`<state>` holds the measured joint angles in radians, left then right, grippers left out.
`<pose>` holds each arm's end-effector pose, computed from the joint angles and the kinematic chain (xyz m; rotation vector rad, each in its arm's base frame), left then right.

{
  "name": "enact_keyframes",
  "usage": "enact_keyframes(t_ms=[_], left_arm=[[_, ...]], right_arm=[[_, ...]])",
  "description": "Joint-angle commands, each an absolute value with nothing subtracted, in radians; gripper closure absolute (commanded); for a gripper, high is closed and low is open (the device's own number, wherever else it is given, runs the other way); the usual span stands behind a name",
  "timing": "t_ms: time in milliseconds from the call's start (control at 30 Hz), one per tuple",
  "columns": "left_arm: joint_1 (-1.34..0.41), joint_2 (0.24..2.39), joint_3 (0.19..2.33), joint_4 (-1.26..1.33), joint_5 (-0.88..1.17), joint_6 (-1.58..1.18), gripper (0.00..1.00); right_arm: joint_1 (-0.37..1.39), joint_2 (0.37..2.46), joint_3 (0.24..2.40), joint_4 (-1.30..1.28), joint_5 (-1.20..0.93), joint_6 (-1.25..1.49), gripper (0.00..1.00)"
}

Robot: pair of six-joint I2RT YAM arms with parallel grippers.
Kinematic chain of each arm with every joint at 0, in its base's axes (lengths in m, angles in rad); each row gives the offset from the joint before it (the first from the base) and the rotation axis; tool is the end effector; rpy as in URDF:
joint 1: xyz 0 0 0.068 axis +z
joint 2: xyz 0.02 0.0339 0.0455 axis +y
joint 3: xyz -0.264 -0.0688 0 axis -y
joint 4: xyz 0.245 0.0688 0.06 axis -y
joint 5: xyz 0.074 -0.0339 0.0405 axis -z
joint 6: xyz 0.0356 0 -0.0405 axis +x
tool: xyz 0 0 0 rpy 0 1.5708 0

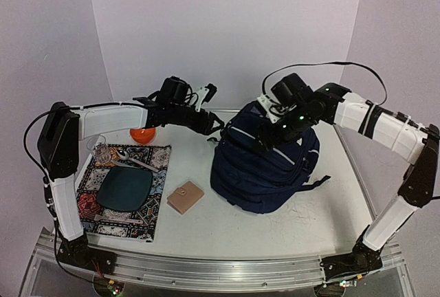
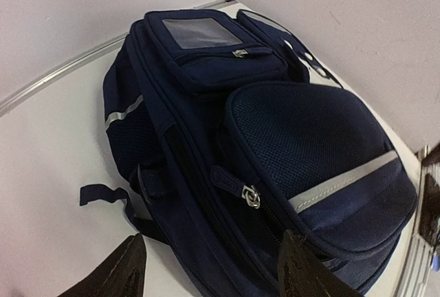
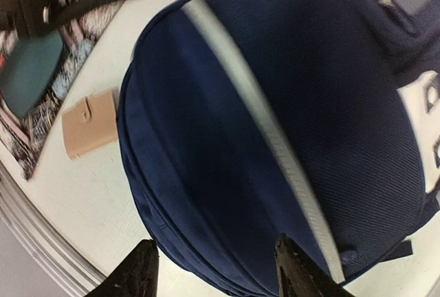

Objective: Pack the student bag
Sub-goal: Adjust the student bag at the center of the board.

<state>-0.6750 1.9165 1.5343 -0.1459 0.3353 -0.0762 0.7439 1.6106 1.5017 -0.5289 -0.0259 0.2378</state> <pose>0.3456 -0.2917 0.2719 0.8374 2.0012 -0.7948 0.2706 0.2503 0.3451 -0.5823 2.1926 0.5644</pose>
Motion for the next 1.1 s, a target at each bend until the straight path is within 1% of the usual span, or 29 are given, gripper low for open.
enact_keyframes(t_ms=[0, 67, 233, 400, 533, 633, 733, 833, 933, 1067], left_arm=[[-0.661, 1.947, 1.611, -0.208, 0.464, 0.135, 0.33], [-0.659, 1.956, 1.627, -0.216, 0.493, 0.161, 0.33], [-0.659, 1.995, 1.651, -0.232, 0.587, 0.165, 0.36], [-0.662, 2.025, 1.642, -0.233, 0.731, 0.134, 0.42], [-0.676, 2.016, 1.592, -0.233, 0.778, 0.119, 0.47], [-0.711, 2.002, 1.548, -0.229, 0.789, 0.112, 0.52], [-0.760, 1.990, 1.500, -0.209, 0.782, 0.095, 0.58], [-0.804, 1.964, 1.438, -0.144, 0.763, 0.049, 0.61], [-0.827, 1.917, 1.367, -0.065, 0.716, 0.010, 0.62], [-0.824, 1.834, 1.298, -0.046, 0.590, -0.021, 0.57]], right_arm=[[0.615, 1.489, 1.404, -0.467, -0.139, 0.411, 0.36], [0.547, 1.442, 1.322, -0.417, -0.164, 0.495, 0.35], [0.440, 1.388, 1.143, -0.331, -0.121, 0.630, 0.34], [0.388, 1.439, 1.063, -0.210, -0.165, 0.637, 0.36], [0.387, 1.535, 1.122, -0.171, -0.202, 0.582, 0.43], [0.387, 1.619, 1.197, -0.155, -0.253, 0.517, 0.51], [0.387, 1.684, 1.279, -0.152, -0.302, 0.437, 0.57], [0.387, 1.734, 1.344, -0.154, -0.317, 0.364, 0.58], [0.383, 1.771, 1.403, -0.158, -0.330, 0.319, 0.58], [0.376, 1.796, 1.447, -0.166, -0.333, 0.298, 0.57]])
